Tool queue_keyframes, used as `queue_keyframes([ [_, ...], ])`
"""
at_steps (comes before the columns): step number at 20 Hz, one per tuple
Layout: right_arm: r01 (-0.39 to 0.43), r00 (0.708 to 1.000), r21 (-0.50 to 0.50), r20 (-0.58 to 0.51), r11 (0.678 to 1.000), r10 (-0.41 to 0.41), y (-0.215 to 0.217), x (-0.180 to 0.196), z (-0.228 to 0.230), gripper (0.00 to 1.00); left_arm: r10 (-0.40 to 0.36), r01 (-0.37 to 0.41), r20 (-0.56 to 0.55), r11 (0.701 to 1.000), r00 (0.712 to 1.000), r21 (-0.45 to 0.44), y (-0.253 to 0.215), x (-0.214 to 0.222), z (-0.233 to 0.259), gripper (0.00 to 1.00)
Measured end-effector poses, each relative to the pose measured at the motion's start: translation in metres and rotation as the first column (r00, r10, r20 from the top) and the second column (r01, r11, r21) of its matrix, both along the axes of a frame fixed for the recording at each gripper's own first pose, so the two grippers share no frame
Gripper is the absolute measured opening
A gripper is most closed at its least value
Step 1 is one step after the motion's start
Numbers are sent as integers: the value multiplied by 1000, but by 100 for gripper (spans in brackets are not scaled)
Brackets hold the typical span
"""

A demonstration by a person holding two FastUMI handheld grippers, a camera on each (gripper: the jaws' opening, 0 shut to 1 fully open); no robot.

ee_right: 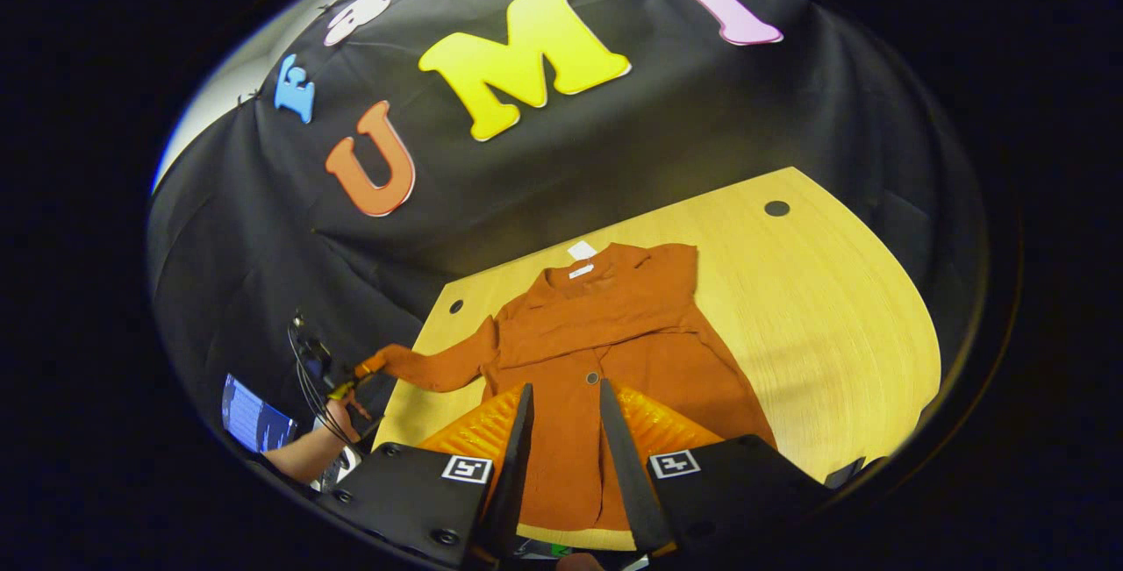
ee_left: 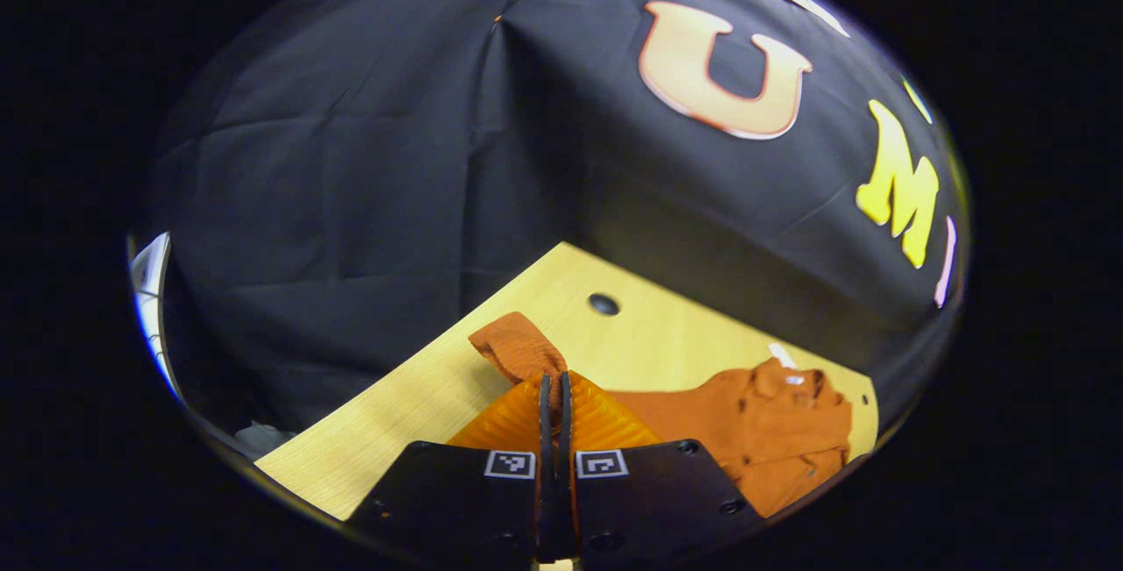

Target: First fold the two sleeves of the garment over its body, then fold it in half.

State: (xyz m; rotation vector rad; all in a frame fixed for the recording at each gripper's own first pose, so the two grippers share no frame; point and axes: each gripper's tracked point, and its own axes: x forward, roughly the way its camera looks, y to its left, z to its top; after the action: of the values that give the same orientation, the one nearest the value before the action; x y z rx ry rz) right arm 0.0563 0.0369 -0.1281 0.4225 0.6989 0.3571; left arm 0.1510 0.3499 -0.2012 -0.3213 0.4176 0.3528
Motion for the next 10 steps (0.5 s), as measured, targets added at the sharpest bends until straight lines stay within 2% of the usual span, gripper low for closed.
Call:
queue_keyframes([
  [1, -31, 999, -26, 30, 999, 31, 0, -3, 4, 50, -27, 27, 21, 1000, 999, 8, -15, 7, 18, 3],
  [2, -60, 996, -52, 57, 997, 63, 1, -8, 6, 43, -60, 59, 36, 998, 998, 24, -34, 13, 33, 3],
  [3, -86, 993, -75, 78, 993, 92, 0, -12, 9, 51, -96, 94, 50, 995, 994, 45, -56, 22, 49, 3],
  [5, -115, 986, -105, 108, 988, 126, -8, -18, 10, 58, -166, 161, 87, 985, 982, 68, -111, 46, 81, 3],
  [6, -119, 984, -106, 117, 987, 131, -12, -22, 10, 52, -205, 198, 105, 977, 973, 73, -140, 53, 94, 3],
  [8, -105, 985, -100, 126, 989, 117, -28, -30, 10, 52, -295, 285, 115, 954, 949, 95, -201, 72, 110, 3],
  [9, -90, 986, -106, 129, 990, 103, -40, -34, 9, 65, -343, 332, 115, 937, 932, 104, -233, 80, 112, 3],
  [10, -67, 987, -120, 134, 990, 83, -55, -37, 8, 69, -392, 380, 110, 918, 914, 110, -265, 86, 113, 3],
])
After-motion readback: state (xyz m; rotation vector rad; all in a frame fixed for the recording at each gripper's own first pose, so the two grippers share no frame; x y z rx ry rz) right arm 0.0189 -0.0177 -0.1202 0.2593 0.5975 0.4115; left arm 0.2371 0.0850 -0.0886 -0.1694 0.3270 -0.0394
